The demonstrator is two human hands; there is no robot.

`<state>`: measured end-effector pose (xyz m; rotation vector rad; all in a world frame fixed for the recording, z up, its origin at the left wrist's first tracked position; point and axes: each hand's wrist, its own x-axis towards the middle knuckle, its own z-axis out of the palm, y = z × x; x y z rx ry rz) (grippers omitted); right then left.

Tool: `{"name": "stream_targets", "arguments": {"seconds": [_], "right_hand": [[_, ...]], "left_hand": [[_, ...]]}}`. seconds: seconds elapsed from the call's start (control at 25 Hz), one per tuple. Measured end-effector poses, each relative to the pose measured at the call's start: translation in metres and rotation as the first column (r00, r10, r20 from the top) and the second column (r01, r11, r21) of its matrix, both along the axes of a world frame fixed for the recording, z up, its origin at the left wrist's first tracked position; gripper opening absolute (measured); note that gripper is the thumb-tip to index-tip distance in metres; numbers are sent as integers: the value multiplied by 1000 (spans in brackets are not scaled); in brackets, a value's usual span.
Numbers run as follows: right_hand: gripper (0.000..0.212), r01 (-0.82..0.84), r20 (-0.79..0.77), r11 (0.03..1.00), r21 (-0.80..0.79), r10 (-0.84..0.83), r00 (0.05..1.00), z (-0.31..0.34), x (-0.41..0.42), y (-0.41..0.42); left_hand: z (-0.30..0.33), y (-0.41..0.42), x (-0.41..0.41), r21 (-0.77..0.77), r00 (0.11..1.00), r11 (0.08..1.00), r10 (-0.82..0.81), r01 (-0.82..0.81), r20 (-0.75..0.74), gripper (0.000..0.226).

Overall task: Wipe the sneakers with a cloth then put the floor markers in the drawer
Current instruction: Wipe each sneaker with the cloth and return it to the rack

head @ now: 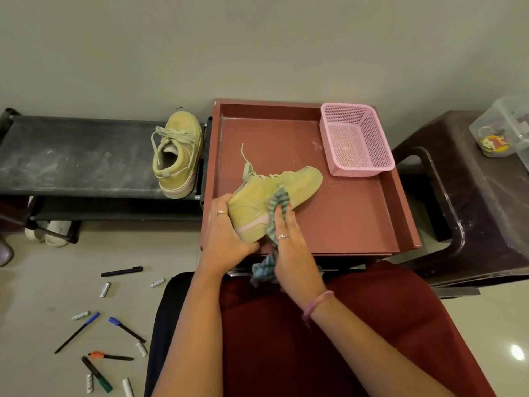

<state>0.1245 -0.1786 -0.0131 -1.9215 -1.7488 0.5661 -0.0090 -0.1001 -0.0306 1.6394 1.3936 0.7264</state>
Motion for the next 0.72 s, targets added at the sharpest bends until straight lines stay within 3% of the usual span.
{"name": "stream_targets", "arguments": {"seconds": [0.12,0.24,0.36,0.48,0.64,0.72], "right_hand": [[85,58,142,998,-11,-56,988,0,32,27],[72,181,180,980,-77,-165,970,16,40,66],[64,18,142,999,-48,-11,990,32,10,64],[70,-153,124,987,-52,158,979,36,-4,48],[72,-15,147,993,-118,33,989,37,21,80],[64,-74,184,995,-66,85,979,43,-3,70]], "left_hand": [[4,-1,2,30,1000,999,-25,25,7,100],[8,-1,4,62,999,997,-34,36,-32,99],[9,-2,3,70,998,996,-54,54,-12,101],[8,-2,4,93,997,993,-78,77,8,101],[9,-4,6,121,996,989,-92,89,16,96],[8,-4,4,116,995,990,-90,84,45,93]]}}
